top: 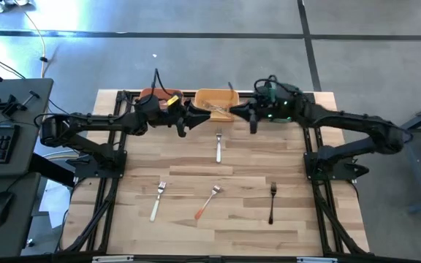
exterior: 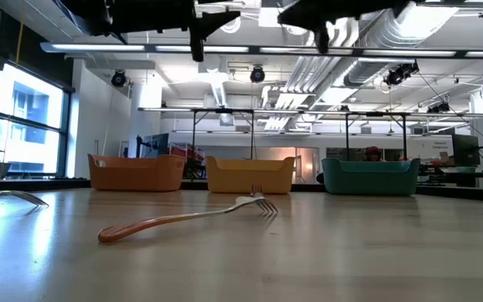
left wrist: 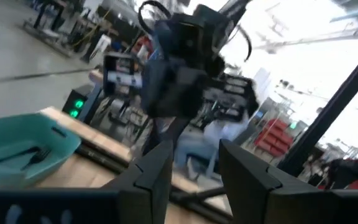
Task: Sort silverware by color (type)
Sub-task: Put the black fork into the green bin
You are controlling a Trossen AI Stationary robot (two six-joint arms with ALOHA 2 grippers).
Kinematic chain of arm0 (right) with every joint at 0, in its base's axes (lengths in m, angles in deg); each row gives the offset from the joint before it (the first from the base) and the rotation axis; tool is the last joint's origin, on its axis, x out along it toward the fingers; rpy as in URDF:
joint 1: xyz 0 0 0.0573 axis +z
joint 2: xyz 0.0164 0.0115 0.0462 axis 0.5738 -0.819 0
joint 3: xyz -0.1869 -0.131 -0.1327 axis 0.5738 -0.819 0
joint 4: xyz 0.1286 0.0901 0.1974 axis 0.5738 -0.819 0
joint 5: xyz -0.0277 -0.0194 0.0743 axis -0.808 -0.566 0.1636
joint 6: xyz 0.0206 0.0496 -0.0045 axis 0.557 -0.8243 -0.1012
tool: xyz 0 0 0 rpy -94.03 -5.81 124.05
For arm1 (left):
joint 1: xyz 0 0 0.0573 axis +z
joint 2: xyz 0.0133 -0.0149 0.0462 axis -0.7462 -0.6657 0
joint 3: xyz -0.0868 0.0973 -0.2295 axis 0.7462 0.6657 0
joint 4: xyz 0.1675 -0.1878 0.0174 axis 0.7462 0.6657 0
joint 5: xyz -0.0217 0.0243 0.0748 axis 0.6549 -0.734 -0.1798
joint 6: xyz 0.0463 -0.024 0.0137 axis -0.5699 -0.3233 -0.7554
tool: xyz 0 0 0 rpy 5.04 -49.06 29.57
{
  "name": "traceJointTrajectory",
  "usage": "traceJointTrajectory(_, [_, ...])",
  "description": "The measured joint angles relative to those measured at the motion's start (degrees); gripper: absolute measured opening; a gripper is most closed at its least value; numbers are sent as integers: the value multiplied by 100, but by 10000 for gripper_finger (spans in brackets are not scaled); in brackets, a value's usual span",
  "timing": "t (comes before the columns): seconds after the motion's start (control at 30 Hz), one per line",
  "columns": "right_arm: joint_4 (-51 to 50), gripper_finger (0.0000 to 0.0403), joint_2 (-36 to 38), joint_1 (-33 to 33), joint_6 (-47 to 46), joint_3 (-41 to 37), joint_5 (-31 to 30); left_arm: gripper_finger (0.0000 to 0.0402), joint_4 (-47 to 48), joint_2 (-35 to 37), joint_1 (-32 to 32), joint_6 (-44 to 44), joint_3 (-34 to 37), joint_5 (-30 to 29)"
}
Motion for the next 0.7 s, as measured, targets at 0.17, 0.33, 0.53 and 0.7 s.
traceJointTrajectory(0.17, [-2437,0,484,-871,912,0,-101,122,693,100,20,-197,2,5])
traceJointTrajectory(0.33, [-4213,0,373,-1775,2148,0,-525,118,851,110,-42,-222,2,5])
traceJointTrajectory(0.53, [-4842,0,-182,-2669,3501,-55,-1084,118,919,110,-120,-226,2,6])
traceJointTrajectory(0.7, [-4744,0,-770,-3124,4240,-55,-1209,117,1030,110,-128,-226,2,-21])
